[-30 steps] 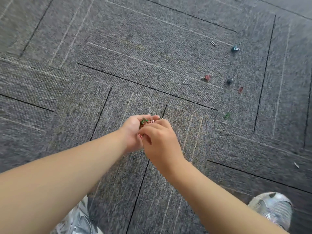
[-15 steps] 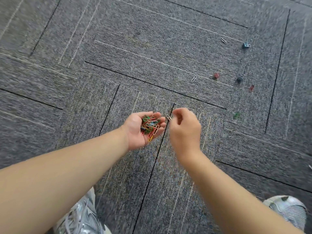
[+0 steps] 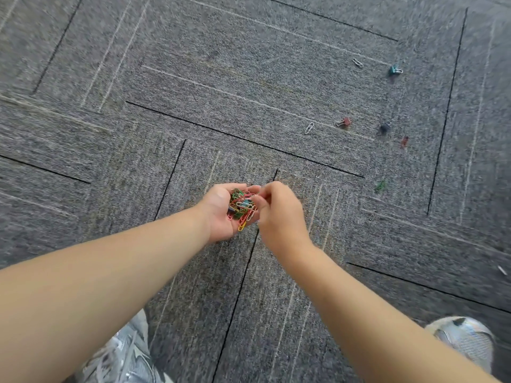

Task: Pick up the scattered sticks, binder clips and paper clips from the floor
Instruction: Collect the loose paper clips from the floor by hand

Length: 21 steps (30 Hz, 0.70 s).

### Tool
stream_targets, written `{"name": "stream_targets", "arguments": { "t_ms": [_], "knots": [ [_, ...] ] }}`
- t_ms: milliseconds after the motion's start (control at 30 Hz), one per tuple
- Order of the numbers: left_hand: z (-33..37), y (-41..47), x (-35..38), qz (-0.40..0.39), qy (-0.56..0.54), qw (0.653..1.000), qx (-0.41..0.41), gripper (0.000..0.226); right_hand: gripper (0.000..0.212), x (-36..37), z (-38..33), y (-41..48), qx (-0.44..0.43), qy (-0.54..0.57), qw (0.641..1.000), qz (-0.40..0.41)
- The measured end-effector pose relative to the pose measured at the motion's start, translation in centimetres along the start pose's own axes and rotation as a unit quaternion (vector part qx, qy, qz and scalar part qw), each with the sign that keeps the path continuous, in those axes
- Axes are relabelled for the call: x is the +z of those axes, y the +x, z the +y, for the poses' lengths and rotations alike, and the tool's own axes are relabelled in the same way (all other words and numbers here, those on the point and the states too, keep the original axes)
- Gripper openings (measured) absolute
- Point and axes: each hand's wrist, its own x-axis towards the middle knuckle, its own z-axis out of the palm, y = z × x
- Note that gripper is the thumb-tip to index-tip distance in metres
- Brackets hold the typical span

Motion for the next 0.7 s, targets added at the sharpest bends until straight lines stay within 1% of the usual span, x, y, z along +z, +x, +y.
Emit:
{"name": "stream_targets", "arguments": {
  "t_ms": [100,200,233,267,300,333,367,400,433,467,533,633,700],
  "knots": [
    [-0.3,0.4,1.2,0.0,0.028,1.0,0.001,0.034,0.01,-0.7,-0.8,-0.6,-0.087,-0.001,0.996,-0.003],
    [-0.2,0.7,2.3,0.003,0.041,0.999,0.006,0.029,0.01,-2.1,-0.7,0.0,-0.112,-0.009,0.994,0.005],
    [-0.1,0.9,2.6,-0.004,0.043,0.999,0.002,0.028,0.011,-2.6,-0.5,0.4,-0.115,-0.003,0.993,0.029],
    [0.1,1.1,2.8,-0.019,0.045,0.999,-0.004,0.027,0.013,-3.1,-0.2,0.9,-0.11,0.007,0.991,0.074],
    [0.3,1.2,3.0,-0.038,0.043,0.998,-0.012,0.027,0.015,-3.6,0.2,1.5,-0.085,0.021,0.988,0.129],
    [0.5,1.4,3.2,-0.055,0.04,0.998,-0.019,0.028,0.017,-4.1,0.8,2.4,-0.038,0.033,0.982,0.179],
    [0.8,1.7,3.3,-0.067,0.036,0.997,-0.026,0.028,0.017,-4.6,1.4,3.5,0.023,0.037,0.977,0.209],
    [1.2,2.0,3.5,-0.072,0.035,0.996,-0.029,0.028,0.017,-4.9,2.2,4.6,0.088,0.026,0.972,0.215],
    [1.5,2.3,3.8,-0.074,0.034,0.996,-0.032,0.029,0.021,-5.1,3.1,5.5,0.14,0.003,0.969,0.203],
    [1.9,2.6,4.2,-0.073,0.037,0.996,-0.033,0.029,0.024,-5.1,4.0,6.3,0.173,-0.019,0.967,0.184],
    [2.8,3.1,5.1,-0.069,0.05,0.996,-0.035,0.03,0.023,-4.8,5.2,7.4,0.189,-0.046,0.967,0.163],
    [4.4,3.8,6.3,-0.067,0.058,0.995,-0.045,0.032,0.013,-4.4,5.8,8.0,0.183,-0.064,0.969,0.155],
    [5.6,4.1,7.0,-0.067,0.062,0.995,-0.045,0.032,0.013,-4.9,5.1,8.0,0.177,-0.04,0.972,0.153]
  ]
}}
